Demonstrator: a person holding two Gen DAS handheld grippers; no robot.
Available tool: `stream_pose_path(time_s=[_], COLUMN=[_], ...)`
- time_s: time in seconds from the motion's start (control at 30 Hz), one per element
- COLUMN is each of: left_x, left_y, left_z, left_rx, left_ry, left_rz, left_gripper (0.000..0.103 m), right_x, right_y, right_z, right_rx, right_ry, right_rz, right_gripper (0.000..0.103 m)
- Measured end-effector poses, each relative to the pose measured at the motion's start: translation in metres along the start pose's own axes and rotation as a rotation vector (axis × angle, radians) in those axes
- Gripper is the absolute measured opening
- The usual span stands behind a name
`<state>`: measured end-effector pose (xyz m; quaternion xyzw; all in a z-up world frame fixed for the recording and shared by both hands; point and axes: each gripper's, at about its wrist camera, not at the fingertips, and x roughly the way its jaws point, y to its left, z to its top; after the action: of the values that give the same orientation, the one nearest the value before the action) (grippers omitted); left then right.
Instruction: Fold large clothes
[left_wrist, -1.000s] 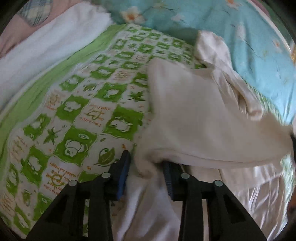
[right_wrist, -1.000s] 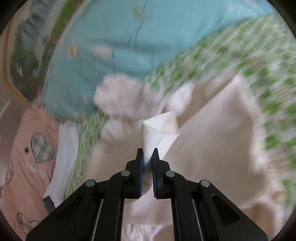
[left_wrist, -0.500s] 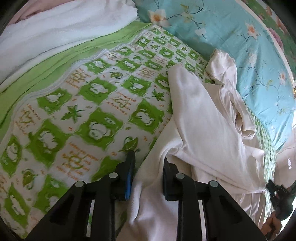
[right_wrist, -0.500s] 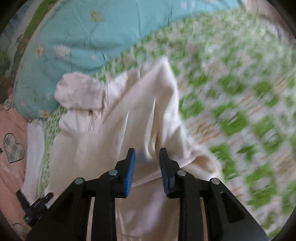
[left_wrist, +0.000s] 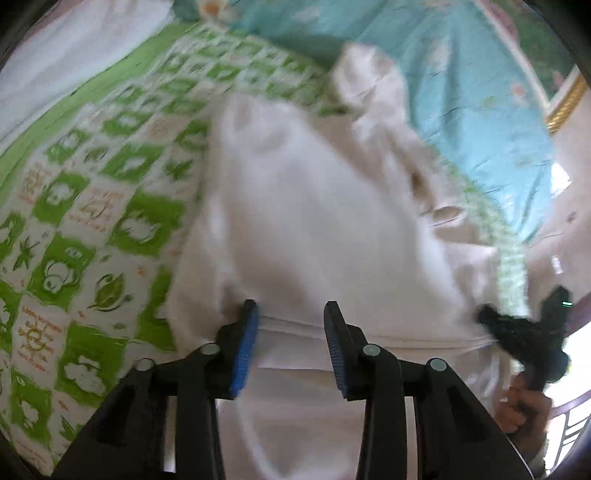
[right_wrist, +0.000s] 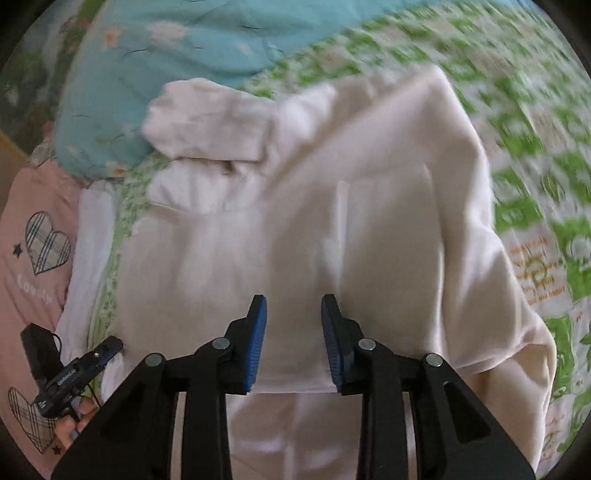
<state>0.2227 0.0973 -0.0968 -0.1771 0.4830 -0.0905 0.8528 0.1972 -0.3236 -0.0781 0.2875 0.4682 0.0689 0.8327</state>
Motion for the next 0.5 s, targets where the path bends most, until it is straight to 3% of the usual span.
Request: stream_pose_path(time_s=[0.03,0.1,0.13,0.23,0.33,0.43,0.5], left_x=[0.000,-0.006,-0.013,-0.030,-0.047,-0.056,-0.051], left_y=[0.004,0.013,0.015,0.011,-0.003,-0.016,-0.021], left_z=[0.000,0.002,0.005,0.023,0.050,0.082,0.105], left_rx=[-0.004,-0.038,-0.055,-0.061,-0.045,-0.028,-0.022], left_ry=[0.002,0.007,-0.002,-0.048,-0.109,-0.170,-0.174], left_rz=[0.000,-0.026,-0.031,-0.085,-0.143,-0.160,-0.157], left_gripper=[0.023,0.023,0.023,0.032,0.040,0.055,0.055], right_x=[-0.008,-0.023,-0.030,-0.037,-0.029,-0.012,0.004], right_y=[-0.005,-0.005,-0.004,0.011,0.043,0.070,0.080], right_z=[0.001,0.003,0.008,0.026,0.049,0.071,0.092], right_rx=[0.010,-0.002,0.004,-0.011,-0.088,-0.131,-0.104], right_ry=[-0.014,-0.057,-0.078,-0.103,-0.118,-0.118,-0.108], right_rz=[-0.030,-0.106,-0.098,-0.012,0.006,0.062,0.140], right_gripper=[0.029,0.031,0.032,0.040,0.047,0.048,0.048])
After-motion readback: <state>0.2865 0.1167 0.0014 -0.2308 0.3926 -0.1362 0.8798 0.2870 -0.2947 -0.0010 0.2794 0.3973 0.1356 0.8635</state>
